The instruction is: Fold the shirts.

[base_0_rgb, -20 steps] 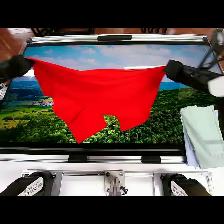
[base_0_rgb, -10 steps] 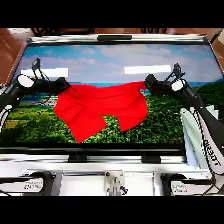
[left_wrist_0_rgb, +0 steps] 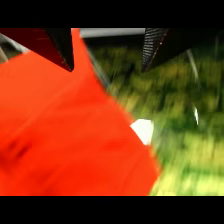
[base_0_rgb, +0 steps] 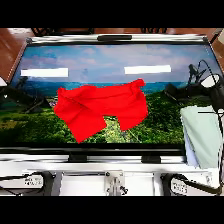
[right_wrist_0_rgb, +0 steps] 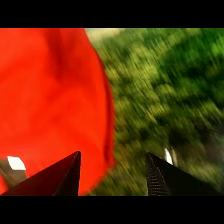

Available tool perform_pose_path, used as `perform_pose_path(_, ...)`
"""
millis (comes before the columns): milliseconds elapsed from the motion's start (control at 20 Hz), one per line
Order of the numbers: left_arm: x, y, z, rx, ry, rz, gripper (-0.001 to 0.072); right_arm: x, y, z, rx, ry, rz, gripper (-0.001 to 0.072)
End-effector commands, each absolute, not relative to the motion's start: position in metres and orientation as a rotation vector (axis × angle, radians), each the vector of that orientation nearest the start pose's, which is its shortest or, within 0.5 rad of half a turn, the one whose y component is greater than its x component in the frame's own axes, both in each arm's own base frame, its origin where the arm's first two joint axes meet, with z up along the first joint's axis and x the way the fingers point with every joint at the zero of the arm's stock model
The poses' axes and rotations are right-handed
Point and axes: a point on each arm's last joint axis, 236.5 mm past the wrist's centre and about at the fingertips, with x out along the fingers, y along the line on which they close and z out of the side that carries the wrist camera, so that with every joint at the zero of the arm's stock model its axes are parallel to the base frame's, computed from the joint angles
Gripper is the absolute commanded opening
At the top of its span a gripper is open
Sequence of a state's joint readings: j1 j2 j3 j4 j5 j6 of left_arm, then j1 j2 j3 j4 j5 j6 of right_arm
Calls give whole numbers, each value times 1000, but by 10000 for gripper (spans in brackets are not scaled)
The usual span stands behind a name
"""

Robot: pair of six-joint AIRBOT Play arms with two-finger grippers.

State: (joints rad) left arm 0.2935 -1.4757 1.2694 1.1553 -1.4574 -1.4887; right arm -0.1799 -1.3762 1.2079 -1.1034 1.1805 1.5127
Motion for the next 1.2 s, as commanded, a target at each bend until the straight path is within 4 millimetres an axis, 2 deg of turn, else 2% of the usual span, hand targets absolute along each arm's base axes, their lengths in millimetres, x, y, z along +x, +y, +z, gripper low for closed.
perform_pose_path(0, 319, -9, -44, -659, 1606, -119, 531, 338, 11, -11, 418, 1522, 140, 512)
perform_pose_path(100, 317, -30, -67, -754, 1577, -121, 530, 339, 18, -19, 420, 1517, 139, 512)
perform_pose_path(200, 327, -44, -81, -815, 1504, -130, 530, 344, 24, -22, 406, 1496, 144, 511)
perform_pose_path(400, 357, -51, -86, -820, 1370, -102, 528, 352, 32, -22, 395, 1466, 154, 511)
perform_pose_path(550, 364, -64, -90, -816, 1359, -99, 504, 351, 30, -22, 391, 1470, 145, 511)
perform_pose_path(600, 364, -69, -94, -818, 1369, -98, 422, 351, 30, -22, 401, 1472, 137, 512)
perform_pose_path(650, 364, -73, -96, -812, 1373, -100, 191, 351, 30, -23, 413, 1476, 127, 512)
perform_pose_path(700, 366, -73, -95, -807, 1364, -99, 36, 348, 31, -24, 424, 1494, 121, 512)
perform_pose_path(750, 369, -71, -92, -803, 1349, -98, 35, 341, 34, -28, 434, 1528, 127, 512)
perform_pose_path(800, 373, -67, -87, -799, 1330, -100, 34, 334, 43, -33, 478, 1556, 148, 588)
perform_pose_path(850, 377, -63, -82, -802, 1310, -96, 35, 331, 60, -39, 554, 1564, 193, 626)
perform_pose_path(900, 381, -59, -76, -803, 1292, -94, 35, 329, 78, -45, 636, 1557, 245, 626)
perform_pose_path(950, 382, -56, -70, -803, 1279, -96, 35, 329, 88, -55, 711, 1552, 247, 626)
perform_pose_path(1050, 384, -53, -60, -791, 1255, -108, 35, 324, 97, -73, 801, 1562, 229, 625)
perform_pose_path(1150, 383, -54, -54, -758, 1244, -138, 35, 316, 112, -83, 803, 1591, 255, 625)
